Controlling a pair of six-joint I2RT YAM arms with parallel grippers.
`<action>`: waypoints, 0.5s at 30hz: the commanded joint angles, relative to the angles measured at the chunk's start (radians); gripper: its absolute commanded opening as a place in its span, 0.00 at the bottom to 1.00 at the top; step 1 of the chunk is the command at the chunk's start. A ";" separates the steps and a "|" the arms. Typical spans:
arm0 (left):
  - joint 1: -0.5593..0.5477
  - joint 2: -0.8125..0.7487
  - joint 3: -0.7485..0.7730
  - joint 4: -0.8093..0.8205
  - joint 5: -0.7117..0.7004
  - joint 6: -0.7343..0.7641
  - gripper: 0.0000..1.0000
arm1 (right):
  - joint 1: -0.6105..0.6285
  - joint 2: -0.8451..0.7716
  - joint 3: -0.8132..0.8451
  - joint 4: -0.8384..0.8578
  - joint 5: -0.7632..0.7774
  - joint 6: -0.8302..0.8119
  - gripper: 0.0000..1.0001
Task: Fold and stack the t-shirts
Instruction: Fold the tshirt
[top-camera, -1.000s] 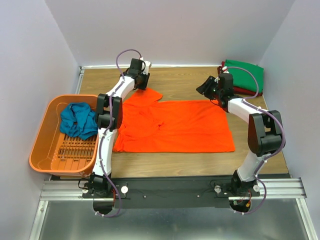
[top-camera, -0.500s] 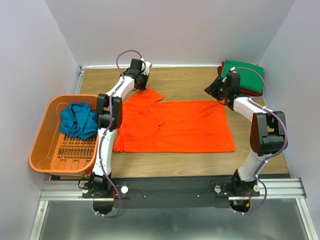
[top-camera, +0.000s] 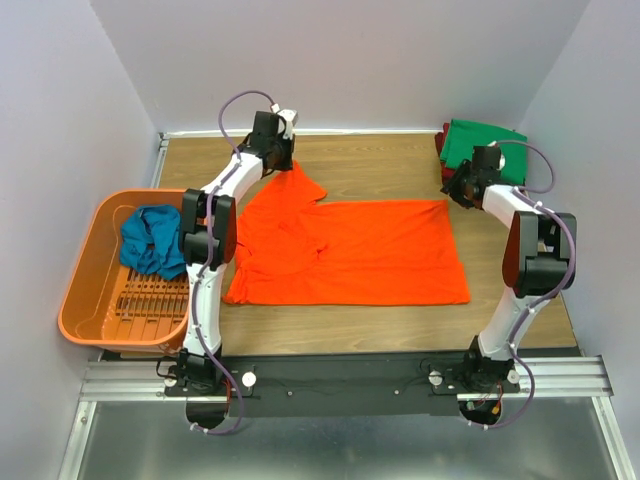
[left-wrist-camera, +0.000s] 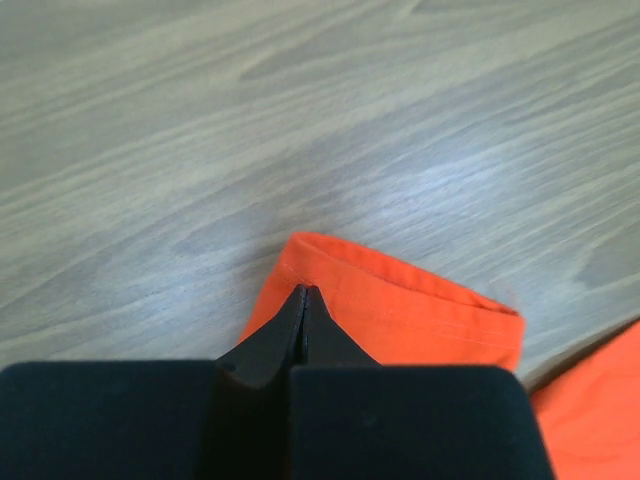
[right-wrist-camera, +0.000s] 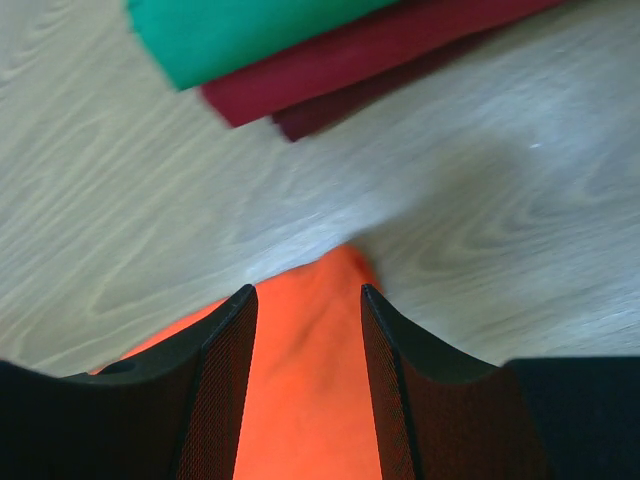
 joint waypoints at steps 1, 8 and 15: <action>0.003 -0.087 -0.036 0.126 0.031 -0.066 0.00 | -0.030 0.059 0.044 -0.082 0.077 -0.026 0.53; 0.003 -0.092 -0.059 0.148 0.037 -0.085 0.00 | -0.039 0.140 0.090 -0.089 0.017 -0.023 0.47; 0.003 -0.099 -0.064 0.158 0.043 -0.092 0.00 | -0.039 0.157 0.092 -0.092 0.016 -0.018 0.38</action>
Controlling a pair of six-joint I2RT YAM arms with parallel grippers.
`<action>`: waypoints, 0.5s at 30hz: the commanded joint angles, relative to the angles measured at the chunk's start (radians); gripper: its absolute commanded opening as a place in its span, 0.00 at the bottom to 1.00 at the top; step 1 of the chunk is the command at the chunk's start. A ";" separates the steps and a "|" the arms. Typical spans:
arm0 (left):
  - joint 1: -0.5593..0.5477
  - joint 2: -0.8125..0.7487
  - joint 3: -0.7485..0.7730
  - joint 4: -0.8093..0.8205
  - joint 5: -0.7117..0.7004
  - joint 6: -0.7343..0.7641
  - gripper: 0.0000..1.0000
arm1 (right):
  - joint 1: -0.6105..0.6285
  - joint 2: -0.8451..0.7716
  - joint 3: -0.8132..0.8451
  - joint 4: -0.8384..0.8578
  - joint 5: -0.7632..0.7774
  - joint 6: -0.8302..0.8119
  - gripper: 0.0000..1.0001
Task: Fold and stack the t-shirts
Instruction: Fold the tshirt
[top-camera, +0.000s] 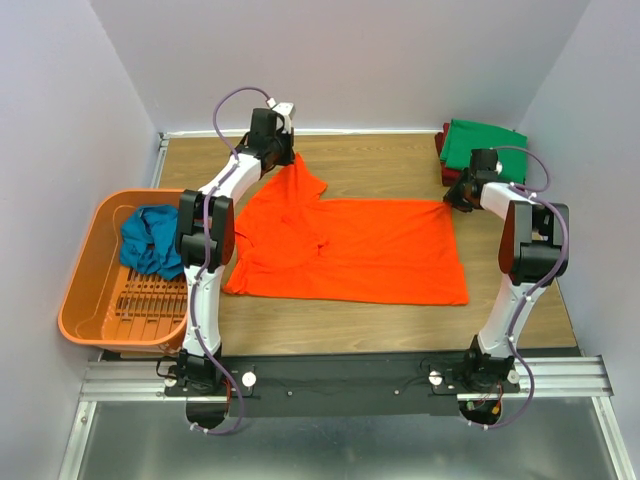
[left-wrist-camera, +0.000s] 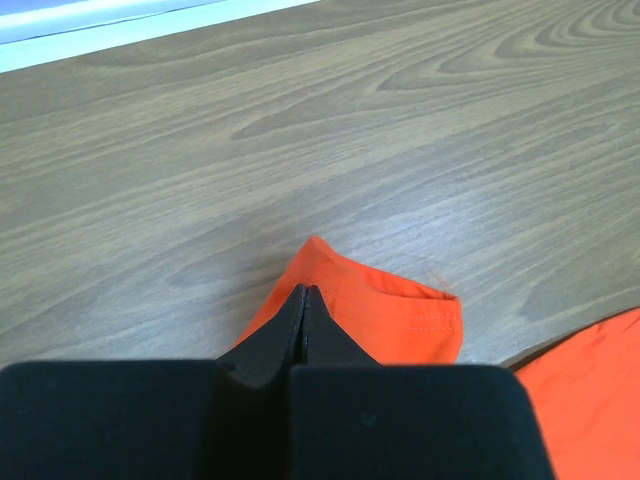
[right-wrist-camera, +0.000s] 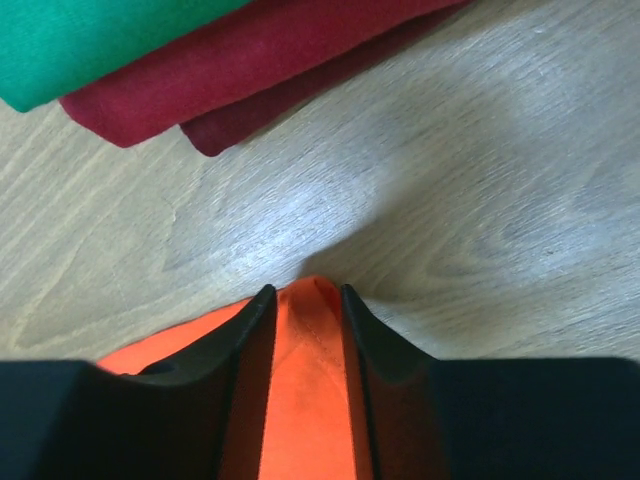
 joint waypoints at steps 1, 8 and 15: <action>0.003 -0.037 -0.001 0.030 0.022 -0.016 0.00 | -0.004 0.025 0.025 -0.031 -0.011 -0.004 0.37; 0.003 -0.030 0.026 0.026 0.019 -0.025 0.00 | -0.004 0.048 0.050 -0.045 0.001 -0.008 0.25; 0.003 -0.011 0.094 0.004 0.014 -0.029 0.00 | -0.004 0.066 0.097 -0.071 0.024 -0.015 0.08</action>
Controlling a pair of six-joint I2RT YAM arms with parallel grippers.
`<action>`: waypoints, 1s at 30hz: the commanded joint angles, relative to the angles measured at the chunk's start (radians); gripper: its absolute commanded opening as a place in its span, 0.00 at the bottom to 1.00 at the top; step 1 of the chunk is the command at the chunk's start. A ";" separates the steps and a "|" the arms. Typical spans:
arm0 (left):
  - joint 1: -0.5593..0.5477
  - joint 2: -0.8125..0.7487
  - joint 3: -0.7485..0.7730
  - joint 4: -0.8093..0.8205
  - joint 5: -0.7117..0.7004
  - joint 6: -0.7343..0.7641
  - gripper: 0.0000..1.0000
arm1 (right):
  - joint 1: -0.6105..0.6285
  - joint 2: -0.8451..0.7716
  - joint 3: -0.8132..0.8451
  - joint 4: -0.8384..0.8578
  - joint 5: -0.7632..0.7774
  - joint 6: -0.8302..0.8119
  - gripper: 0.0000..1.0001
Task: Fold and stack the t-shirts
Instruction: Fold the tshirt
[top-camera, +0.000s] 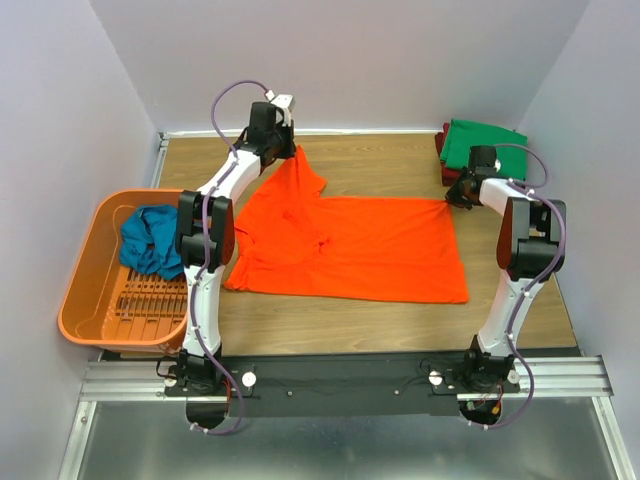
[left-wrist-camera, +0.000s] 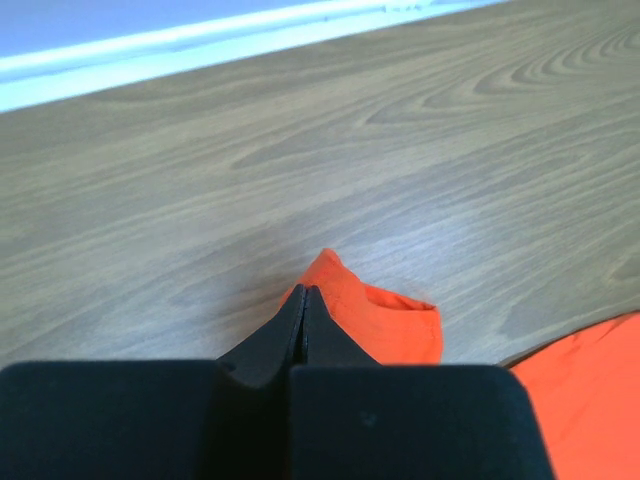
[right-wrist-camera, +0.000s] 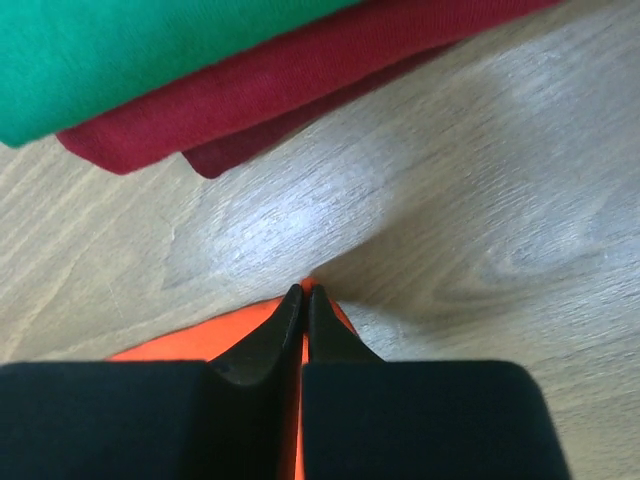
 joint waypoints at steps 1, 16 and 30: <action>0.003 -0.006 0.066 -0.003 0.008 -0.007 0.00 | -0.004 0.023 0.047 -0.036 0.029 -0.008 0.08; 0.003 -0.024 0.109 -0.025 -0.022 -0.015 0.00 | -0.004 -0.109 0.009 0.019 0.081 -0.008 0.05; 0.003 -0.331 -0.332 0.112 -0.099 -0.159 0.00 | -0.004 -0.399 -0.287 0.142 0.107 0.089 0.05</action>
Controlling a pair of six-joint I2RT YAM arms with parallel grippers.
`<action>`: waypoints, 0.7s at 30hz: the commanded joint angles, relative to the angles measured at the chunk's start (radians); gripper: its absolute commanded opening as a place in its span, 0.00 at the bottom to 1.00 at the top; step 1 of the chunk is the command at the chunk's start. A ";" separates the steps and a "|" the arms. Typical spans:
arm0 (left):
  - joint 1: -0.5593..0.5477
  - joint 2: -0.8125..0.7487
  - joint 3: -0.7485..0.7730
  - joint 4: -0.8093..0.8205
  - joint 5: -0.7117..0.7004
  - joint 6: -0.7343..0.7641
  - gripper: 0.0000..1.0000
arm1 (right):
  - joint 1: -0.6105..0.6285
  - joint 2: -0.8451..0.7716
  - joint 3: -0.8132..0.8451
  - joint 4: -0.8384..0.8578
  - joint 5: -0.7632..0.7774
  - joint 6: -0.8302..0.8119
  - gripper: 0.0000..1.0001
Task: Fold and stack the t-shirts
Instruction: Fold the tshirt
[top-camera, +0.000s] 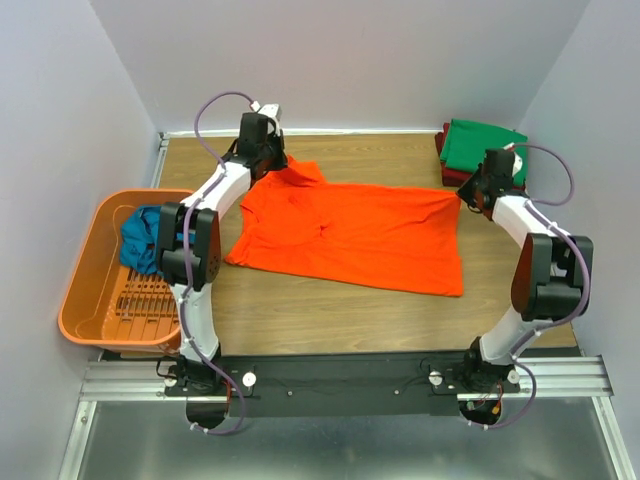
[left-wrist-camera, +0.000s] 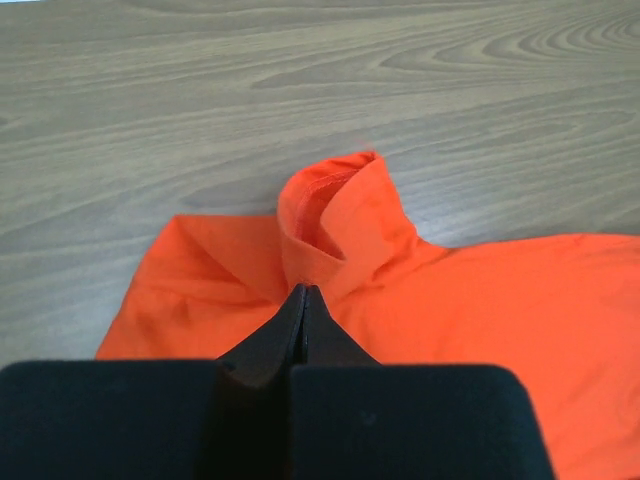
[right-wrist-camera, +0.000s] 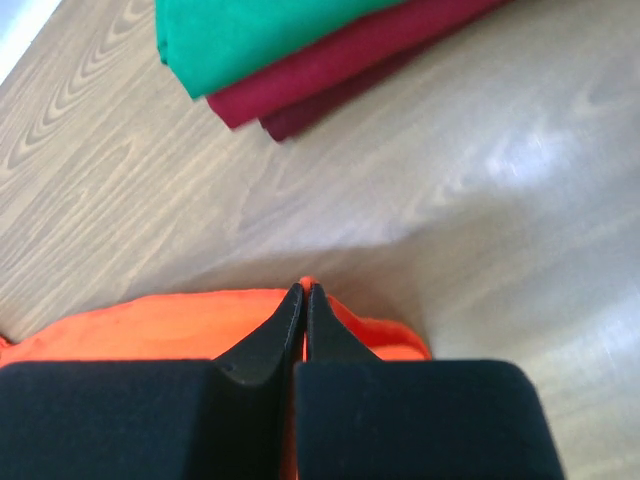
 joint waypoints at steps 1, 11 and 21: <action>0.003 -0.143 -0.091 0.091 -0.040 -0.084 0.00 | -0.004 -0.093 -0.083 0.041 0.058 0.052 0.05; 0.002 -0.360 -0.410 0.154 -0.009 -0.266 0.00 | -0.004 -0.246 -0.237 0.039 0.057 0.101 0.06; 0.003 -0.573 -0.641 0.224 -0.044 -0.321 0.00 | -0.004 -0.240 -0.295 0.041 0.069 0.132 0.06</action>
